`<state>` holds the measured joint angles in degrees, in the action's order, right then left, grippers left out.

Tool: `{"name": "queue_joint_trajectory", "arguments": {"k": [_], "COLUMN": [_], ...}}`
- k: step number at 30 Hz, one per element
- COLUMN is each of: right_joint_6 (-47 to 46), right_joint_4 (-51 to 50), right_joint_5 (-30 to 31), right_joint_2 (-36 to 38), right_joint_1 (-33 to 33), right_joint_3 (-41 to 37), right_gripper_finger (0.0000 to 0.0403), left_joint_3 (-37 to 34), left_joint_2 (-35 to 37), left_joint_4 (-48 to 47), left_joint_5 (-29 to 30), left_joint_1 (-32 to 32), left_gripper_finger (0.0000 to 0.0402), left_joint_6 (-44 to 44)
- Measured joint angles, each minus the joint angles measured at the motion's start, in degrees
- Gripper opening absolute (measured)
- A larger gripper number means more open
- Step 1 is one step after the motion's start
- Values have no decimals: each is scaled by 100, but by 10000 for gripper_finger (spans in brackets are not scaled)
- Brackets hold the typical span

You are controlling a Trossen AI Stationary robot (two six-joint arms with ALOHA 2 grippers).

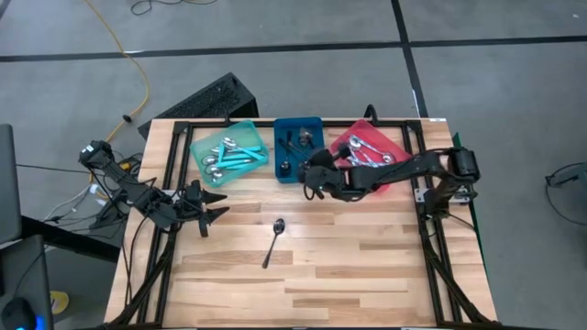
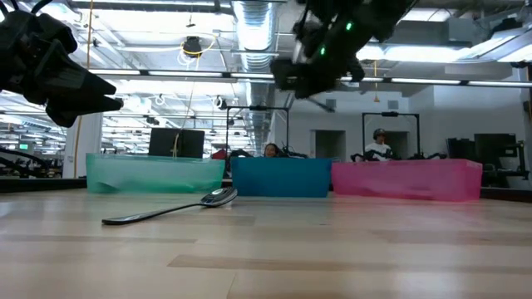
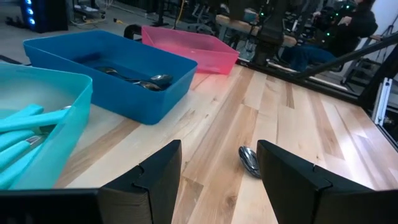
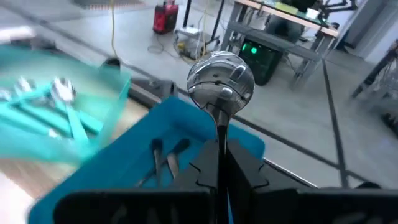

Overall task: Sort silverware by color (type)
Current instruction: Put the black spoon into the blue bin

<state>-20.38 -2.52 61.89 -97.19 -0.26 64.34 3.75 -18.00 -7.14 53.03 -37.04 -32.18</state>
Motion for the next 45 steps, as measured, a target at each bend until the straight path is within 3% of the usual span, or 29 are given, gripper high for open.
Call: {"name": "queue_joint_trajectory", "arguments": {"k": [8, 13, 16, 20, 25, 33, 40, 45], "right_joint_6": [1267, 1486, 1490, 1712, 1294, 1187, 1330, 1167], "right_joint_4": [1442, 1968, 2204, 3361, 4735, 4995, 6181, 6509], "right_joint_5": [-341, -1245, -1401, -1581, -2562, -2751, -3197, -3227], "right_joint_2": [-727, -811, -811, -765, -765, -767, -1448, -1751], "right_joint_1": [-271, -498, -653, -794, -1087, -1249, -1308, -1319], "right_joint_3": [-17, -17, -35, -500, -1183, -1658, -1683, -1685], "right_gripper_finger": [35, 35, 35, 35, 35, 36, 36, 36], "left_joint_3": [0, 0, 0, 0, 0, 0, 0, 0], "left_joint_2": [-2, -1, -1, -2, -2, -1, 0, 0], "left_joint_4": [1, 2, 2, 2, 2, 2, 2, 4], "left_joint_5": [-4, -6, -8, -12, -15, 1, 22, -13], "left_joint_1": [0, 0, 0, 0, 0, 0, 0, 0], "left_gripper_finger": [194, 194, 194, 194, 194, 194, 194, 194], "left_joint_6": [20, 63, 66, 66, 110, 114, 129, 105]}}
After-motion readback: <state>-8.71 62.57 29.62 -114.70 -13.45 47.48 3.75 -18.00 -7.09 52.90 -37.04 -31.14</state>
